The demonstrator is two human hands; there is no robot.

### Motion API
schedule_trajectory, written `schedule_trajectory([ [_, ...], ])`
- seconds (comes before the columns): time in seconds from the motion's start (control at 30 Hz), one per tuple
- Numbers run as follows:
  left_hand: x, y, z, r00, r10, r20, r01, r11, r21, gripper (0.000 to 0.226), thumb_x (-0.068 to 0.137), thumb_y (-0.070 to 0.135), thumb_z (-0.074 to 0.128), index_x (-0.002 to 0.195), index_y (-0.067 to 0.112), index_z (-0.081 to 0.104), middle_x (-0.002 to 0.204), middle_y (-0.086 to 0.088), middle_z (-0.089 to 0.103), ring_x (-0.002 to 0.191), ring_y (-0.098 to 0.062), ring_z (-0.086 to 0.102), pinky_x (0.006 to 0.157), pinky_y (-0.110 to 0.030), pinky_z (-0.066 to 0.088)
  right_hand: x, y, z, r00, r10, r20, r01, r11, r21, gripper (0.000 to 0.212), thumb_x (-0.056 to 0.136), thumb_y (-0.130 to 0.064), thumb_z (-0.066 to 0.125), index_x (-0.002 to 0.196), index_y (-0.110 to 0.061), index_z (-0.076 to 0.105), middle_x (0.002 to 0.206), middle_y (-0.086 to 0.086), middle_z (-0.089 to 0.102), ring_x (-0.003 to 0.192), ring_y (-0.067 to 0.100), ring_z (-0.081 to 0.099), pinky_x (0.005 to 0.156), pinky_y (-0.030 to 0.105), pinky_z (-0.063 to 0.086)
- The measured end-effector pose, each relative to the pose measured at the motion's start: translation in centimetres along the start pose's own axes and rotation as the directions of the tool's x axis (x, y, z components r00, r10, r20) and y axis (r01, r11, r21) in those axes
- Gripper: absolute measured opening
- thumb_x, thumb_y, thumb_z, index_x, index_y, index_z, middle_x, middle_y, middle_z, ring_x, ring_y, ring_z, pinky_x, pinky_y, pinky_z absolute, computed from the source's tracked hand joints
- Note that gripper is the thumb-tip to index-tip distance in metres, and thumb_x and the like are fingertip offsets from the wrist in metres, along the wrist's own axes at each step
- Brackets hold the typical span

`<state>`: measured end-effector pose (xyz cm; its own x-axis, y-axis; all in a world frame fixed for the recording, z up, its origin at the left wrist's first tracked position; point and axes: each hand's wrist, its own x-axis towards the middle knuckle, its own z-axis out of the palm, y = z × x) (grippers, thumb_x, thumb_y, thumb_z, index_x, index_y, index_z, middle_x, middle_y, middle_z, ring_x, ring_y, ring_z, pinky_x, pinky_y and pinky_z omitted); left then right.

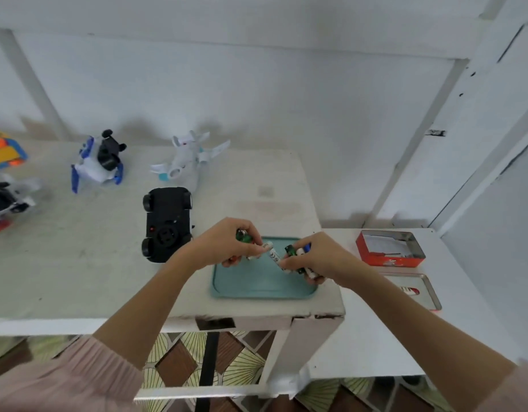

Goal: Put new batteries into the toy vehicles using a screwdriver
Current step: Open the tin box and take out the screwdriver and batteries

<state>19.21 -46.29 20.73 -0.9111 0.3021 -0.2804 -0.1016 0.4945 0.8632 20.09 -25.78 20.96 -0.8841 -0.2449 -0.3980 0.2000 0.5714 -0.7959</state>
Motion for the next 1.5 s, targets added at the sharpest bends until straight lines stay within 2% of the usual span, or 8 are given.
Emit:
schedule_trajectory([
  [0.33, 1.6, -0.9, -1.9, 0.992, 0.125, -0.021, -0.112, 0.94, 0.323, 0.026, 0.081, 0.02, 0.075, 0.101, 0.012, 0.059, 0.083, -0.008, 0.063, 0.045, -0.014, 0.052, 0.042, -0.017, 0.042, 1.7, -1.0, 0.3, 0.989, -0.068, -0.13, 0.032, 0.966, -0.257, 0.05, 0.07, -0.032, 0.078, 0.106, -0.002, 0.062, 0.067, 0.001, 0.048, 0.05, 0.007, 0.046, 0.036, 0.01, 0.036],
  [0.53, 2.2, -0.8, -1.6, 0.984, 0.175, 0.019, -0.166, 0.893, 0.418, 0.032, 0.085, 0.025, 0.071, 0.109, 0.011, 0.056, 0.068, 0.0, 0.056, 0.045, -0.013, 0.054, 0.062, -0.032, 0.054, 2.7, -0.2, 0.4, 0.981, -0.086, -0.173, 0.026, 0.945, -0.326, 0.04, 0.067, -0.039, 0.078, 0.086, -0.005, 0.068, 0.065, 0.004, 0.049, 0.054, 0.013, 0.05, 0.044, 0.018, 0.046],
  [0.77, 2.2, -1.0, -1.5, 0.97, 0.244, -0.003, -0.212, 0.847, 0.488, 0.022, 0.088, 0.033, 0.066, 0.093, 0.014, 0.056, 0.075, 0.005, 0.051, 0.061, -0.007, 0.044, 0.055, -0.018, 0.034, 2.2, -0.1, 0.4, 0.969, -0.11, -0.223, 0.032, 0.945, -0.327, 0.044, 0.067, -0.04, 0.078, 0.085, -0.004, 0.062, 0.067, 0.001, 0.046, 0.057, 0.011, 0.048, 0.045, 0.02, 0.047],
  [1.07, 2.3, -1.9, -0.5, 0.977, 0.212, -0.033, -0.163, 0.833, 0.528, 0.029, 0.096, 0.036, 0.051, 0.101, 0.008, 0.059, 0.071, 0.007, 0.05, 0.062, -0.004, 0.045, 0.055, -0.016, 0.034, 3.2, -0.6, 2.2, 0.946, -0.216, -0.241, 0.099, 0.903, -0.419, 0.051, 0.067, -0.052, 0.073, 0.077, -0.005, 0.057, 0.062, 0.001, 0.05, 0.055, 0.016, 0.05, 0.06, 0.036, 0.05],
  [1.2, 2.1, -1.7, -0.9, 0.978, 0.208, -0.035, -0.155, 0.823, 0.547, 0.024, 0.099, 0.03, 0.048, 0.107, 0.009, 0.056, 0.088, -0.004, 0.059, 0.07, -0.011, 0.049, 0.057, -0.018, 0.035, 3.6, -0.6, 2.4, 0.932, -0.244, -0.268, 0.089, 0.872, -0.482, 0.045, 0.076, -0.054, 0.064, 0.068, -0.012, 0.049, 0.063, -0.004, 0.045, 0.06, 0.016, 0.045, 0.06, 0.032, 0.04],
  [1.3, 1.9, -1.6, -1.1, 0.978, 0.211, -0.004, -0.171, 0.804, 0.569, 0.018, 0.099, 0.021, 0.047, 0.111, 0.01, 0.055, 0.109, -0.009, 0.06, 0.094, -0.02, 0.053, 0.075, -0.025, 0.04, 3.5, -0.8, 2.2, 0.92, -0.269, -0.283, 0.093, 0.855, -0.511, 0.044, 0.079, -0.053, 0.06, 0.073, -0.011, 0.051, 0.063, -0.005, 0.045, 0.061, 0.013, 0.043, 0.061, 0.03, 0.039],
  [1.4, 1.7, -1.4, -1.3, 0.974, 0.226, 0.025, -0.202, 0.805, 0.559, 0.02, 0.099, 0.011, 0.047, 0.118, 0.009, 0.053, 0.119, -0.007, 0.056, 0.106, -0.02, 0.051, 0.085, -0.023, 0.039, 3.2, -1.2, 1.6, 0.933, -0.233, -0.273, 0.091, 0.889, -0.449, 0.032, 0.081, -0.039, 0.067, 0.079, -0.008, 0.056, 0.067, -0.003, 0.049, 0.06, 0.012, 0.048, 0.063, 0.031, 0.047],
  [1.5, 1.6, -1.3, -1.2, 0.97, 0.237, 0.047, -0.228, 0.832, 0.506, 0.023, 0.097, 0.006, 0.046, 0.119, 0.01, 0.052, 0.113, -0.006, 0.058, 0.088, -0.011, 0.052, 0.068, -0.011, 0.04, 2.5, -1.7, 0.9, 0.979, -0.1, -0.178, 0.063, 0.977, -0.202, 0.02, 0.082, -0.018, 0.069, 0.089, -0.002, 0.058, 0.068, 0.006, 0.055, 0.052, 0.016, 0.054, 0.057, 0.032, 0.053],
])
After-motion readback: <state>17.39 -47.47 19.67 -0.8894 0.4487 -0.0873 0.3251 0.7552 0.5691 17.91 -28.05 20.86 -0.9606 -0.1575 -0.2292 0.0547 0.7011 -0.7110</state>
